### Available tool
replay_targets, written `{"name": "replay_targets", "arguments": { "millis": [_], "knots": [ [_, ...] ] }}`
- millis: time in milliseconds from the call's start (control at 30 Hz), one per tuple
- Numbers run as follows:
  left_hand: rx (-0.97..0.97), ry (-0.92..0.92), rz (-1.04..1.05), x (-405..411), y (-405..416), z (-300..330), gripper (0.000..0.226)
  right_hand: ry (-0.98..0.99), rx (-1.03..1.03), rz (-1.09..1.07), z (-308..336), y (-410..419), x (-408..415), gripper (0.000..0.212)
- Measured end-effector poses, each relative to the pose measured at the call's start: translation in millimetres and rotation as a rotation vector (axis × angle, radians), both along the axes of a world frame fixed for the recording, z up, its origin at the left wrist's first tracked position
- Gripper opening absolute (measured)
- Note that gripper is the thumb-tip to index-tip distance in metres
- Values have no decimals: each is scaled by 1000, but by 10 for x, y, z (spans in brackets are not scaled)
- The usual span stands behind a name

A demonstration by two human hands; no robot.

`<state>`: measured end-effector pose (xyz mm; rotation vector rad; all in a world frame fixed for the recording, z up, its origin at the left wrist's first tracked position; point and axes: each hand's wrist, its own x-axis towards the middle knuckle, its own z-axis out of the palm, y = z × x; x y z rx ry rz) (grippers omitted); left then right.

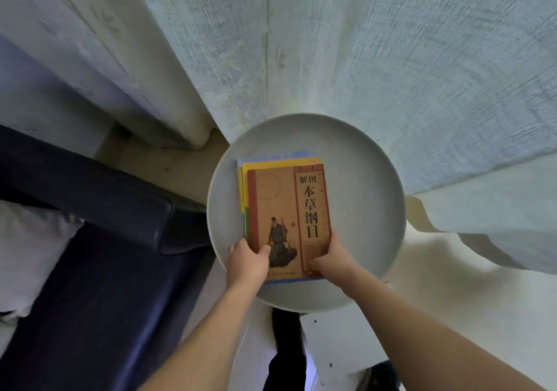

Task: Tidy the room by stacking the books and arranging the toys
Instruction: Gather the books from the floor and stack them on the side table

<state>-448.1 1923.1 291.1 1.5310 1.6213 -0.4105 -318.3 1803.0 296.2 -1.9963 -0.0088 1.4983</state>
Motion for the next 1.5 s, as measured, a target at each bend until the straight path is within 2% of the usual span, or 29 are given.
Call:
{"name": "replay_targets", "arguments": {
  "millis": [100,300,500,600,700,800,900,1000,1100,1167,1267,1367,1500],
  "knots": [
    [30,37,45,86,34,25,41,-57,-26,-7,-25,89,24,62],
    [40,-28,134,10,4,-47,36,-44,-11,15,-63,21,-27,60],
    [-10,-143,363,-30,-77,-89,27,-3,47,-131,-126,-30,-83,72],
    [-58,-207,548,-13,-121,-104,35,-14,55,-152,-146,-44,-104,60],
    [-42,-219,621,-22,-169,-122,42,-54,38,-122,-162,-58,-152,47],
    [-3,-220,634,-30,-244,-114,47,-44,46,-127,-165,-128,-154,40],
    [30,-191,540,-26,-277,-42,46,-32,71,-110,-76,-182,-108,29],
    [107,-116,380,-106,-370,71,54,-255,78,44,83,-288,-69,28],
    [218,-67,238,-309,-586,216,61,-571,122,265,228,-374,-115,44],
    [268,-11,150,-497,-827,354,65,-708,180,455,328,-464,-217,53],
    [308,86,39,-774,-1301,582,64,-774,207,742,603,-706,-410,66],
    [327,150,16,-1033,-1644,763,64,-791,210,992,858,-913,-600,74],
    [354,170,75,-1437,-1981,996,61,-796,224,1157,966,-1046,-879,78]
  ]
}}
